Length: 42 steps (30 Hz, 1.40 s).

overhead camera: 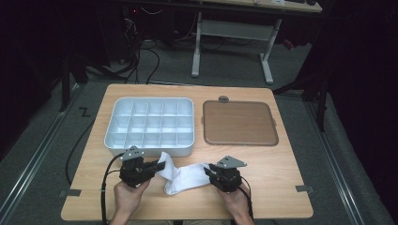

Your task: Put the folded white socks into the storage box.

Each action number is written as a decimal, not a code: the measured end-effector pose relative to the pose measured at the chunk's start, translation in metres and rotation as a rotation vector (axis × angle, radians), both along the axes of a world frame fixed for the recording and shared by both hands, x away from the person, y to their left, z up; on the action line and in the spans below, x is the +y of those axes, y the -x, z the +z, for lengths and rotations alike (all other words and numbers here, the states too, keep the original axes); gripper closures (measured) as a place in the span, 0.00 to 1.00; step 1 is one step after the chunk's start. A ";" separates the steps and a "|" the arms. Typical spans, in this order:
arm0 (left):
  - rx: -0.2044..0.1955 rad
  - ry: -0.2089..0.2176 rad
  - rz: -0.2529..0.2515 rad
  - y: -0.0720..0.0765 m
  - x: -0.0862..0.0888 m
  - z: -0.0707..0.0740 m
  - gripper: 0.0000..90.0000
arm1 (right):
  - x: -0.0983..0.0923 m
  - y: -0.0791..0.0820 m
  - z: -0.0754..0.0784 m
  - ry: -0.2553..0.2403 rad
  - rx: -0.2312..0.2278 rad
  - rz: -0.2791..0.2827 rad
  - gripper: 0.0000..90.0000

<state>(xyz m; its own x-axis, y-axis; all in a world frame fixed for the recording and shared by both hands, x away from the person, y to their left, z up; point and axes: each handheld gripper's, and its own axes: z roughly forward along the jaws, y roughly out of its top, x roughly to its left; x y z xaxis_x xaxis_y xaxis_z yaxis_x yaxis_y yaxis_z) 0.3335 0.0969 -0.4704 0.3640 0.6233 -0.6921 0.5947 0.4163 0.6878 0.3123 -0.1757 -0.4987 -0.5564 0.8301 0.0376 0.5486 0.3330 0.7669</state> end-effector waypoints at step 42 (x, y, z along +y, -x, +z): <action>0.009 -0.050 -0.053 0.000 -0.017 0.006 0.89 | 0.000 -0.001 -0.024 -0.004 0.100 0.012 0.92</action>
<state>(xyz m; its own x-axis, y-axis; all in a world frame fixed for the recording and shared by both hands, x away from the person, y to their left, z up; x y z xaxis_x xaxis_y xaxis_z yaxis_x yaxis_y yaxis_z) 0.3337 0.0797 -0.4646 0.3915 0.6367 -0.6643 0.6215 0.3494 0.7012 0.3133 -0.1756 -0.5228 -0.5594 0.8232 0.0969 0.6183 0.3366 0.7102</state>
